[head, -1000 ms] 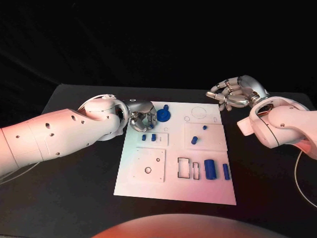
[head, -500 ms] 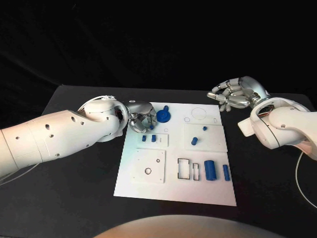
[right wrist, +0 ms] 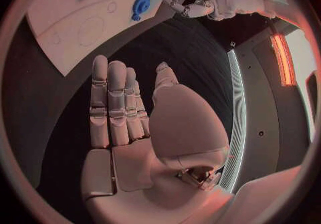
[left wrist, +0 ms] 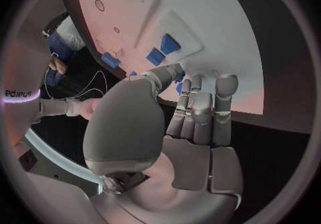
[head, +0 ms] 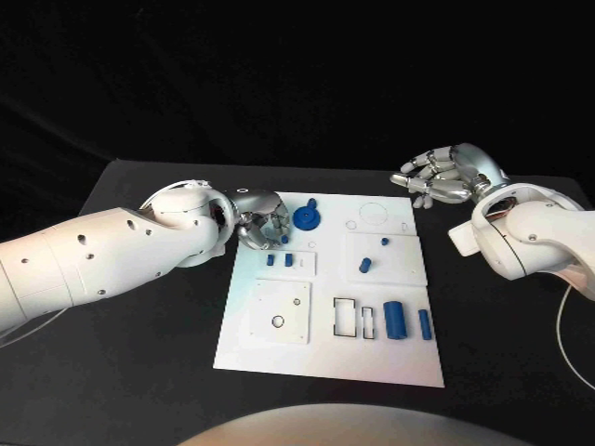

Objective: Assemble the parts on the task board

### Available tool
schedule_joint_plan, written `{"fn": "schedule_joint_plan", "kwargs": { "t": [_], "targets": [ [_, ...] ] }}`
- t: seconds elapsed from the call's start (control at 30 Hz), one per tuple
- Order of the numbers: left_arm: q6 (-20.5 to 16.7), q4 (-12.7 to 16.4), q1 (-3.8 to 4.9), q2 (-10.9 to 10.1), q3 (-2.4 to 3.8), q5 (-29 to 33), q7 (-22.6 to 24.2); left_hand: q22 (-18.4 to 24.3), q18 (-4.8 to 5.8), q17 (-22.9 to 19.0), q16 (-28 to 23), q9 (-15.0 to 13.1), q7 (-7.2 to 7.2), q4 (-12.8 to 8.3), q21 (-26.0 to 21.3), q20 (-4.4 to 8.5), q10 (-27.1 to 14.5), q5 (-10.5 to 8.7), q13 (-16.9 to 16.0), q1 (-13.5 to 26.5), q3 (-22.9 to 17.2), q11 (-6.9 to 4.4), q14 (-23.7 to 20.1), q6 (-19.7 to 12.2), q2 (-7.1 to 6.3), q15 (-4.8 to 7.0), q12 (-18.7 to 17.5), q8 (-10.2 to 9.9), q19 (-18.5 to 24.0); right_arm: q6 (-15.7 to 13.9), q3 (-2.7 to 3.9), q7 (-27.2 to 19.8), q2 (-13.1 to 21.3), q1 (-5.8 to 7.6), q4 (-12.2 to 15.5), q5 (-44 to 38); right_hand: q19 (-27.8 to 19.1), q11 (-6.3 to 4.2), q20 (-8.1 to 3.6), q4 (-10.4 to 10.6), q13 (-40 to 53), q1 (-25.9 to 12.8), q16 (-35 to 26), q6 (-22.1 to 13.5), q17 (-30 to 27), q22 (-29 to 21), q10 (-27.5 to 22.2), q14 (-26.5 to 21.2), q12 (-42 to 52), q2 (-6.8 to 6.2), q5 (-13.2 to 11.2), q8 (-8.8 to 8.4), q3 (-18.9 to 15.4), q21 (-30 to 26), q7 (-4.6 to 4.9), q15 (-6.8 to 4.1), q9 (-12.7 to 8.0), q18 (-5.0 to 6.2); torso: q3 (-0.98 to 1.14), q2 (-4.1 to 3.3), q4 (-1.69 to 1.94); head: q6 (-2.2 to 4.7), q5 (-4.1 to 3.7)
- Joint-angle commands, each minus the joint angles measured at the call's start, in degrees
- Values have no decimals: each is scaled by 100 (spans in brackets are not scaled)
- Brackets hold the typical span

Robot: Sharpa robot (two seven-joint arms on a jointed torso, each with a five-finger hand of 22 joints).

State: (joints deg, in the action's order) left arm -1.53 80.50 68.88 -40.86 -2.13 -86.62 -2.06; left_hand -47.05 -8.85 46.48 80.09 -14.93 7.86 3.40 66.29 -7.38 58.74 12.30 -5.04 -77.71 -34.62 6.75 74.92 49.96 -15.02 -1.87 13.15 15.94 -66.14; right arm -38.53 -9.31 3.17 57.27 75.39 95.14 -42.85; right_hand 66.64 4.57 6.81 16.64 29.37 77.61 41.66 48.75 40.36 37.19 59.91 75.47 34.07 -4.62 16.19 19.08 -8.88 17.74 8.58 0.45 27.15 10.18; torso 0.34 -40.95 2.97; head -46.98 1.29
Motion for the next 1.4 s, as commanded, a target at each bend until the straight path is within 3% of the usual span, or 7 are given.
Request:
{"fn": "schedule_joint_plan", "kwargs": {
  "t": [0.03,0.37,0.43,0.5,0.7,1.03,1.4],
  "targets": [
    [-92,8,1,-28,11,-5,-29,11,19,-21,-32,11,2,13,-14,-38,-73,2,14,31,30,0,-9,-20,-18,-39,-36,-35,6,87,1,18,10,-3,-20,-166,45,0,4,-3,-188,86,-16,20,22,-10,-34,53,-173,-5,-9,32,-33,-29,36,3,-19,23,-2,2,1,-2,2],
    [-410,-35,4,-304,162,457,100,553,-85,-529,-186,94,57,-18,-369,-80,-306,12,67,-100,176,74,-258,-160,17,-105,-181,-225,371,1154,1,-66,10,-3,-162,-1153,403,-4,-125,11,-1297,1427,1352,263,1171,333,235,670,-1392,-92,16,-197,438,369,41,-33,-297,18,3,0,-32,48,-27],
    [-458,-23,8,-416,193,817,152,609,-96,-594,-206,103,90,-11,-410,-84,-327,15,71,-108,197,81,-296,-169,30,-113,-189,-243,414,1366,1,-63,4,-3,-175,-1497,434,4,-141,10,-1472,1496,1753,359,1508,468,334,789,-1608,-121,-118,-263,548,504,36,-41,-375,12,14,-1,-49,91,-39],
    [-532,21,26,-628,231,1581,290,1076,-178,-1661,-626,117,203,-9,-762,-97,-343,31,69,-188,236,89,-886,-94,90,-117,-166,-262,764,1670,1,-16,-12,-5,-189,-2154,445,12,-154,6,-1666,1524,2251,451,1944,646,420,917,-1853,-215,-176,-412,639,671,45,-28,-492,5,36,13,-84,115,-64],
    [-420,123,66,-991,266,3461,933,1206,-179,-2195,-1058,141,305,60,-976,-31,204,22,-57,-236,98,20,-1221,24,205,-52,235,-302,887,2125,-2,259,-68,-86,-183,-3826,607,0,-162,5,-2000,1500,3052,621,2640,1502,604,1088,-2196,-367,-258,-688,846,1670,-18,-28,-679,-95,19,43,-121,138,-121],
    [-218,447,58,-1261,259,6602,1953,1448,-176,-2531,-1718,164,353,79,-1397,-62,86,1,-65,-246,182,65,-1562,73,244,-93,337,-347,1139,2400,-7,583,-225,-352,-139,-5190,794,25,-149,1,-2201,1376,3462,735,3000,2199,537,1153,-2401,-529,-295,-823,940,2531,-28,-3,-756,-210,1,40,-100,163,-182],
    [-198,767,47,-1407,248,7504,2245,1488,-177,-2564,-1774,153,350,68,-1451,-61,90,7,-73,-252,231,60,-1547,140,268,-90,377,-319,1125,2334,-7,742,-386,-499,-180,-5489,879,44,-130,1,-2279,1382,3692,803,3198,2562,548,1179,-2438,-552,-152,-898,1081,2960,-5,15,-792,-260,-3,37,-107,180,-208]
  ]
}}
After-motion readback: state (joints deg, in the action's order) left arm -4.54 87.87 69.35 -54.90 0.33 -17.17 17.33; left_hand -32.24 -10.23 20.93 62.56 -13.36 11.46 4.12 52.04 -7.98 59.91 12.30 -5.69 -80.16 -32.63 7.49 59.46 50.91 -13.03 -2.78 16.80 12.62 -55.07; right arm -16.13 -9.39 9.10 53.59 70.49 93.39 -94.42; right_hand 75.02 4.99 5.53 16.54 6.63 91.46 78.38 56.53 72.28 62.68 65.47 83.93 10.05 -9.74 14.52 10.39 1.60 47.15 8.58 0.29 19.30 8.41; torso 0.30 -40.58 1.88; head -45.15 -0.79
